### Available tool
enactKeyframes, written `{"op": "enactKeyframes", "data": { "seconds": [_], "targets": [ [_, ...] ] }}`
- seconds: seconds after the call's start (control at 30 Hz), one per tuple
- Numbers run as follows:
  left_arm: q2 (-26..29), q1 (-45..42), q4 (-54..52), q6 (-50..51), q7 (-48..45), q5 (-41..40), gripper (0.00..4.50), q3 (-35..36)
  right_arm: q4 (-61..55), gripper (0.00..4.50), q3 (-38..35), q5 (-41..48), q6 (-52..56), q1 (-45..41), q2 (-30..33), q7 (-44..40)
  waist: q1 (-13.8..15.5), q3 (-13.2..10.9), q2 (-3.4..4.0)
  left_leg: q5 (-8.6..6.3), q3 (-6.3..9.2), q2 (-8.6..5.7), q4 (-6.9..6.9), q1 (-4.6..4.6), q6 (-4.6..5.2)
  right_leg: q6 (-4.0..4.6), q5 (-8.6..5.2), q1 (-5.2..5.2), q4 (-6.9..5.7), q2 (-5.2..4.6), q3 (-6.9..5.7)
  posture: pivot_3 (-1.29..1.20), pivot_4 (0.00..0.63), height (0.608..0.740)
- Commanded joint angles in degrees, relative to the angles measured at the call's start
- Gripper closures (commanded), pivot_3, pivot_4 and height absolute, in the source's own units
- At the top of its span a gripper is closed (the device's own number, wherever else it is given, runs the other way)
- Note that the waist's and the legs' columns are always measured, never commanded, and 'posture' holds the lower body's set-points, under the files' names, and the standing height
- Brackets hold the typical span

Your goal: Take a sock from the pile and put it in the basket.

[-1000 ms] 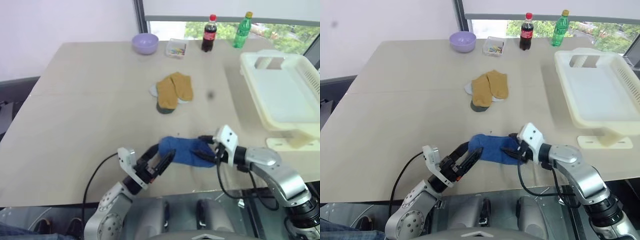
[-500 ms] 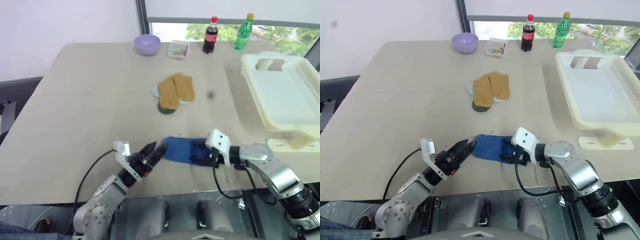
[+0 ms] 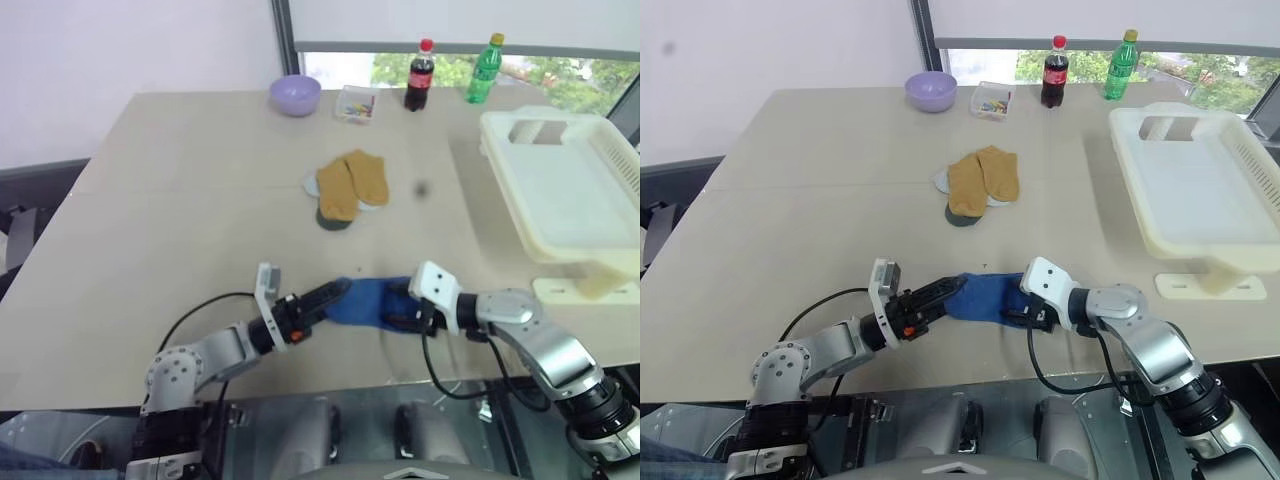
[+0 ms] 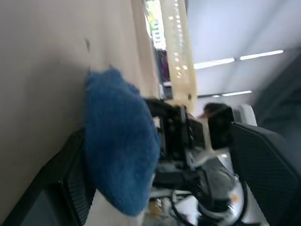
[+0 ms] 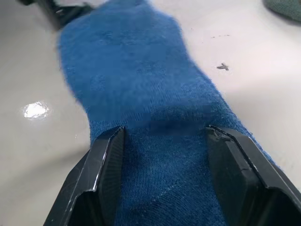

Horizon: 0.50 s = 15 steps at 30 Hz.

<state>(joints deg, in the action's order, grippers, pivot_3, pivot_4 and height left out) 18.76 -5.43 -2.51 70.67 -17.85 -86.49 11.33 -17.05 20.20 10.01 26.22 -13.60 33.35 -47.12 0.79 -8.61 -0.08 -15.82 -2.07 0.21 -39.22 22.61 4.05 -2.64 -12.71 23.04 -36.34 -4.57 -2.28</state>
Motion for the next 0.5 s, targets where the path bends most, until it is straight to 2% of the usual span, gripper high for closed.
{"op": "enactKeyframes", "data": {
  "seconds": [0.03,0.13,0.27,0.5],
  "targets": [
    [0.0,0.2,1.5,3.5,-0.2,-6.1,0.05,-1.4,0.2,1.66,-0.1,-1.5,0.0,0.3,-0.1,0.8,0.0,0.0,0.00,0.00,0.00,0.01,0.01,0.00,-0.01,0.01,0.00,0.00,0.00,-0.01,0.01,0.00,0.150,0.740],
    [-0.3,-0.8,1.6,1.8,0.5,-6.6,0.05,-0.4,0.3,1.66,-0.4,-1.8,0.0,0.3,-0.3,0.9,0.0,0.0,-0.01,0.00,0.00,0.01,0.01,0.00,-0.02,0.02,0.00,0.02,0.00,-0.05,0.04,0.00,0.150,0.740],
    [-0.6,-1.5,2.5,0.9,2.1,-12.7,0.05,0.2,0.7,1.66,-0.5,-2.2,-0.4,0.4,-0.3,0.9,0.0,0.0,-0.01,0.00,0.01,0.02,0.02,0.04,-0.02,0.03,0.00,0.06,0.01,-0.38,0.14,0.00,0.150,0.740],
    [-2.6,-4.2,3.8,-0.3,2.5,-13.4,0.05,-2.1,0.4,1.66,-1.0,-2.5,-0.1,-0.4,-0.5,1.2,0.1,0.0,-0.03,0.00,0.02,0.00,0.02,0.13,-0.03,0.03,0.01,0.09,0.04,-0.45,0.09,0.00,0.150,0.740]
  ]
}}
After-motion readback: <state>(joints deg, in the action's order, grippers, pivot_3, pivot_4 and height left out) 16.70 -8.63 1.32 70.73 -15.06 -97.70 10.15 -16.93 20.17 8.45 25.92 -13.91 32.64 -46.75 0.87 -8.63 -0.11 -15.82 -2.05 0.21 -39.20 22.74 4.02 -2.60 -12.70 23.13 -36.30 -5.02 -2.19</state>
